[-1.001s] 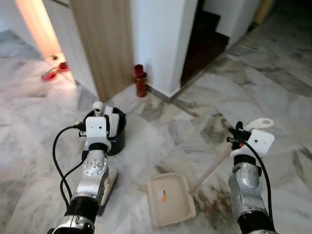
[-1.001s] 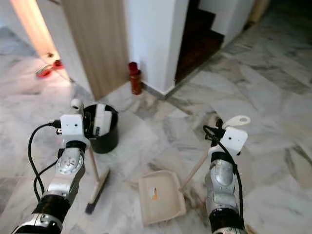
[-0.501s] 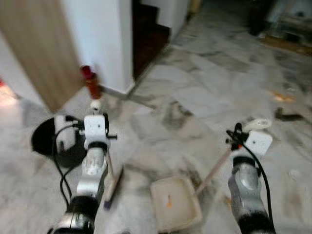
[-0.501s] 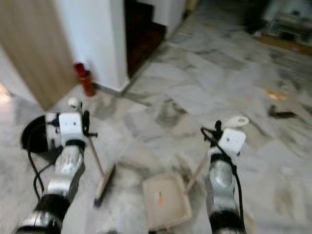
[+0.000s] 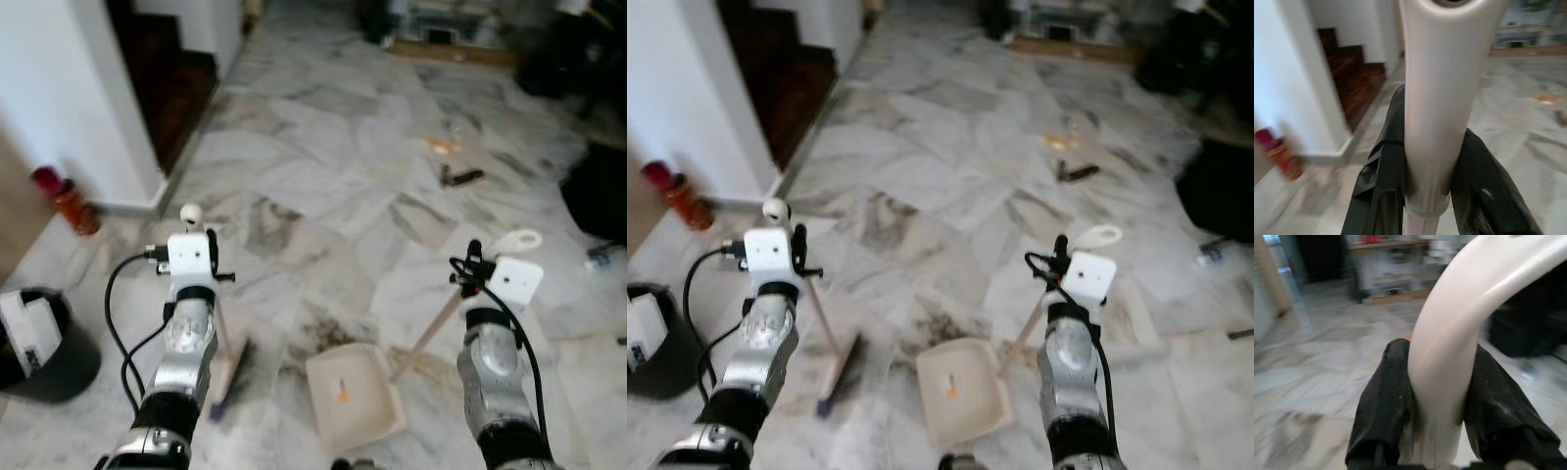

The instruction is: Sweep floor

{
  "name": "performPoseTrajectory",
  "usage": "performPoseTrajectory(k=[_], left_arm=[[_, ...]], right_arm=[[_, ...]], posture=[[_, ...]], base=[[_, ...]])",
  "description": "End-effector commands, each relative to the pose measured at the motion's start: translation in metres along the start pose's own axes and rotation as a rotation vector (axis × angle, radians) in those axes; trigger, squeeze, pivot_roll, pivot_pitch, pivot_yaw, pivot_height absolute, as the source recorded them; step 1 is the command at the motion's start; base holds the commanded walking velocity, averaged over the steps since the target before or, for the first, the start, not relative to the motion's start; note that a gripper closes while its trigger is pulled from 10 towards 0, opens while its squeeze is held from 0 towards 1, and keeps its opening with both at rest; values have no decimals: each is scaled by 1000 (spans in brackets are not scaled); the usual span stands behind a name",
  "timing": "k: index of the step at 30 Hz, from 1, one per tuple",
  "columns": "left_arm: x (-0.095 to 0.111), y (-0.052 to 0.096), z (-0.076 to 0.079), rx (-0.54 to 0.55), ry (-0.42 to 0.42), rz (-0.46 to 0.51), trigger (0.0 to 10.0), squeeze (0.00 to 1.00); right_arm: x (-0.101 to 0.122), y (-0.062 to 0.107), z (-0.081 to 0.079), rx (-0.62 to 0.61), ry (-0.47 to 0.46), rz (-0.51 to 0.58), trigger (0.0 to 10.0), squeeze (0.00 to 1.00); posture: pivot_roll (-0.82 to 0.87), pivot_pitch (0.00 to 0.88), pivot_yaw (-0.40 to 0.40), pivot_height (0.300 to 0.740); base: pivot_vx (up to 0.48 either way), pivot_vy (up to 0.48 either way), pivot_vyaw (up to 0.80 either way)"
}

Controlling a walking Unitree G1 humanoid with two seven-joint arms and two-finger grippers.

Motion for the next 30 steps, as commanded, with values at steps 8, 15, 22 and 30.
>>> performPoseTrajectory(k=[8,15,22,30], left_arm=[[14,-5,0,-6,29,63,10000,0],[14,-5,2,-17,15,60,10000,0],[11,-4,0,-6,3,46,10000,0],[11,-3,1,-8,10,48,10000,0]], right_arm=[[7,-2,-4,15,8,32,10000,0],[9,-1,-7,23,-6,50,10000,0],[11,-1,-7,27,-5,60,10000,0],[10,0,-7,26,-5,55,10000,0]], posture=[[-37,108,-14,740],[-37,105,-15,740],[-56,95,-13,740],[-61,85,-9,740]], base=[[0,0,-800],[0,0,-113],[298,0,0],[387,0,0]])
Point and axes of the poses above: a point about 5 cm out from each wrist's last joint towards the gripper, its own y axis pointing back from the gripper into the wrist, its own x axis along the axis of the wrist's last joint, z = x × y, the point moved 4 cm from there along -y, pointing out of the wrist towards the gripper, and after that the axes turned 6 degrees about -y, right-handed, at the moved point
